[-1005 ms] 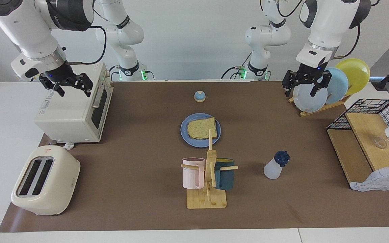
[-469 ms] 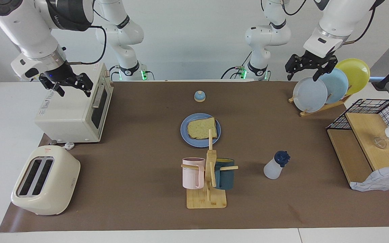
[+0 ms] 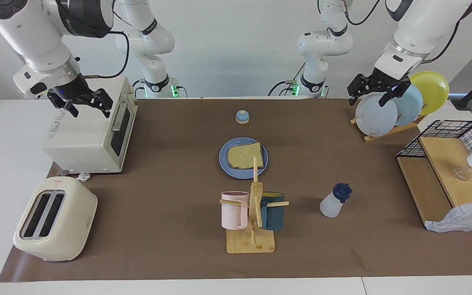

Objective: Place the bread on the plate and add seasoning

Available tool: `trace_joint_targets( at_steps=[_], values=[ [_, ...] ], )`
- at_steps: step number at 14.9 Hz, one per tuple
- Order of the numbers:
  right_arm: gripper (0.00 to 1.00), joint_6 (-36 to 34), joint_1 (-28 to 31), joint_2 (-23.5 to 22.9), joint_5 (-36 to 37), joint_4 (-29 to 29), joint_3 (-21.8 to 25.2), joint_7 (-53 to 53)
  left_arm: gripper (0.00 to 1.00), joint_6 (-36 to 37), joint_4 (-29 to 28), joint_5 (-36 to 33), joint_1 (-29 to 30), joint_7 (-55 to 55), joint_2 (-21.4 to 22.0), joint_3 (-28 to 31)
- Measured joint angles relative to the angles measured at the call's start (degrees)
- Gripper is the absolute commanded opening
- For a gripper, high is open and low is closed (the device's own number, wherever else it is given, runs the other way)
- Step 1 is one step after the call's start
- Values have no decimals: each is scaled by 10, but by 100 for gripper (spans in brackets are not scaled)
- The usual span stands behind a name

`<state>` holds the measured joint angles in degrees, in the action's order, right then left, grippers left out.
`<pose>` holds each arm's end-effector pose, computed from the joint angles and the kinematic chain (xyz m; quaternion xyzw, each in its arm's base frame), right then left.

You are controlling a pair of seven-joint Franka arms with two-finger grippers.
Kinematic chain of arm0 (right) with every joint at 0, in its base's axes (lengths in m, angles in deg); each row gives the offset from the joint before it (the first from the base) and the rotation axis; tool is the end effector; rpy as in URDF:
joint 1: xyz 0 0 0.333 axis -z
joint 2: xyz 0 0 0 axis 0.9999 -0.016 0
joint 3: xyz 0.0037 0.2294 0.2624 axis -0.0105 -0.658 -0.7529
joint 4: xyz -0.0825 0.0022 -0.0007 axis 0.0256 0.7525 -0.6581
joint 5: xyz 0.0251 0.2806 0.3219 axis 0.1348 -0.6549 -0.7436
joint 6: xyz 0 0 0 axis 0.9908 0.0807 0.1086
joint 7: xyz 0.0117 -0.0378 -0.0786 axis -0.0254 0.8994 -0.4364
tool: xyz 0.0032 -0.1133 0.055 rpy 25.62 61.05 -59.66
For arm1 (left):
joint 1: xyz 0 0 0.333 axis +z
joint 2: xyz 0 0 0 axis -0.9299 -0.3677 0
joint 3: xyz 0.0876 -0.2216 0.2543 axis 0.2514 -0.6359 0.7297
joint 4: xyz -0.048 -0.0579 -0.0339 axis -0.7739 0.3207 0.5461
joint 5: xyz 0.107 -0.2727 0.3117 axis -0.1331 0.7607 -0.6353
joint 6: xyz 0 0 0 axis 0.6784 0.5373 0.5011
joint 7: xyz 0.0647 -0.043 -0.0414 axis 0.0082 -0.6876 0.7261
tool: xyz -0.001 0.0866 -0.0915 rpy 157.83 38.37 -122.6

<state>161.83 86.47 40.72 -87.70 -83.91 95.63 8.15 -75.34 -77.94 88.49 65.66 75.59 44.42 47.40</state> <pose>0.5828 -0.0417 0.6101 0.9987 -0.0188 -0.0470 0.0109 0.5658 -0.0910 0.6510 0.9984 -0.0455 -0.0267 0.0226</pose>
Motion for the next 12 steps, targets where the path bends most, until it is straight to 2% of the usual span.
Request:
trace_joint_targets(
  at_steps=[5, 12],
  values=[
    [100, 0, 0, 0, 0, 0, 0, 0, 100, -30, -9, -7, 0, 2, -5, 5],
    [100, 0, 0, 0, 0, 0, 0, 0, 100, -28, -5, -14, -1, 2, -6, 4]
  ],
)
